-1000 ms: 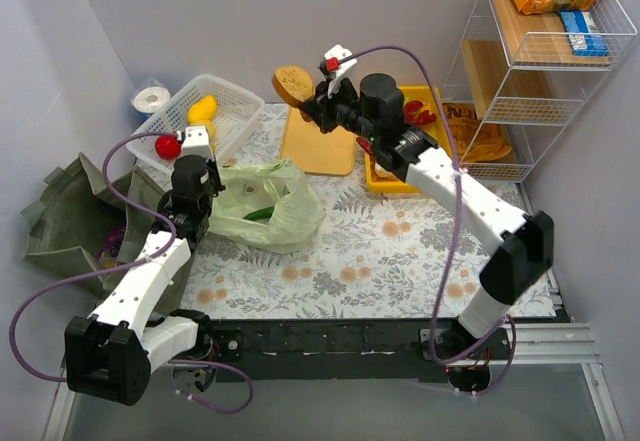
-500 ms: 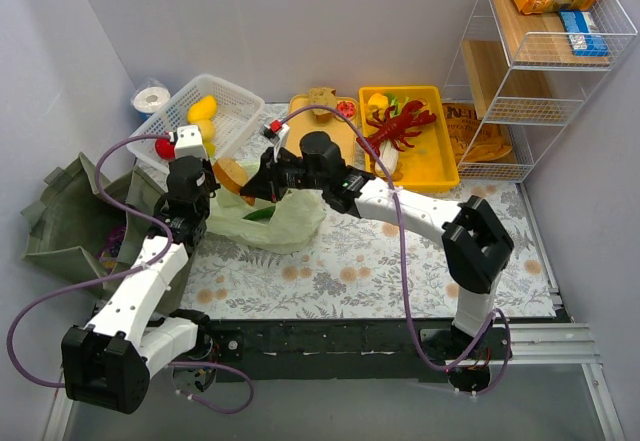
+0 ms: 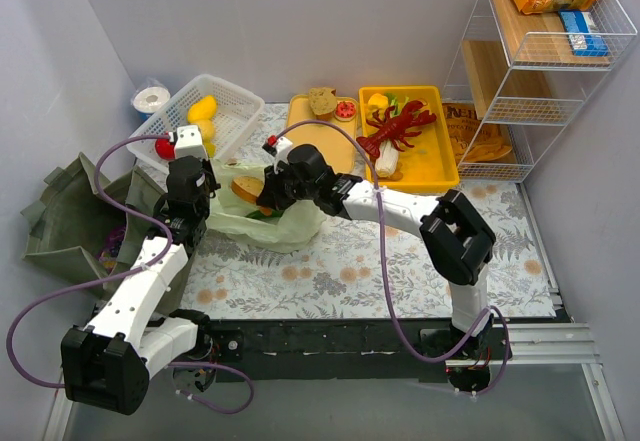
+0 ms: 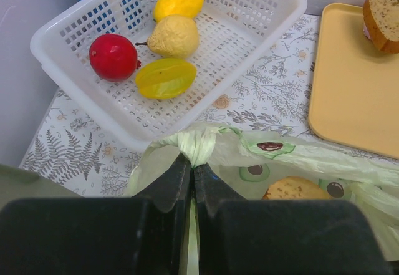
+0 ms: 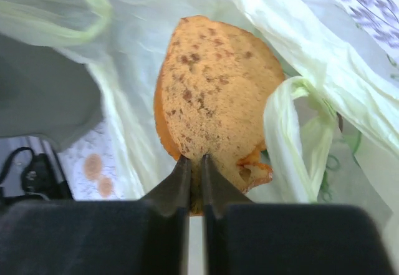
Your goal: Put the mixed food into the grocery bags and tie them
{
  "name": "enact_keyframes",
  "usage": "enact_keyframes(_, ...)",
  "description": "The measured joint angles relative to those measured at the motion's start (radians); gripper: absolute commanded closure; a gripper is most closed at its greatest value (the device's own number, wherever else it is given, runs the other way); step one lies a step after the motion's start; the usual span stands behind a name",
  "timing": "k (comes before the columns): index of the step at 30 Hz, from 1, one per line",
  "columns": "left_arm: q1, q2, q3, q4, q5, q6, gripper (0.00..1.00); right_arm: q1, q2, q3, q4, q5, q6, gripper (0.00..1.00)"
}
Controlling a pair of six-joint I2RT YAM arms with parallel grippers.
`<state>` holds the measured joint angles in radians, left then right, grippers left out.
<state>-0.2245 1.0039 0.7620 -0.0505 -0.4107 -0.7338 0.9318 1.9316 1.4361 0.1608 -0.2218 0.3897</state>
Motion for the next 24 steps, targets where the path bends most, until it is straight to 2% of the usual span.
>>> enact_keyframes(1, 0.000, 0.000, 0.000, 0.000, 0.000, 0.000, 1.00, 0.001, 0.005, 0.002, -0.023, 0.019, -0.012, 0.67)
enact_keyframes(2, 0.000, 0.000, 0.000, 0.000, 0.002, 0.000, 1.00, 0.004, 0.009, 0.008, -0.049, 0.036, -0.026, 0.48)
enact_keyframes(3, 0.000, 0.000, 0.000, 0.000, 0.003, 0.000, 1.00, 0.005, 0.013, 0.018, -0.078, 0.058, -0.051, 0.37)
enact_keyframes(5, 0.000, 0.000, 0.000, 0.000, 0.006, 0.000, 1.00, 0.010, 0.014, 0.034, -0.106, 0.076, -0.070, 0.21)
enact_keyframes(13, 0.000, 0.000, 0.000, 0.003, 0.019, -0.005, 1.00, 0.055, 0.001, 0.089, -0.150, 0.156, -0.143, 0.20)
enact_keyframes(24, 0.000, 0.000, 0.000, 0.006, 0.040, -0.006, 1.00, 0.057, -0.035, 0.088, -0.247, 0.381, -0.185, 0.22)
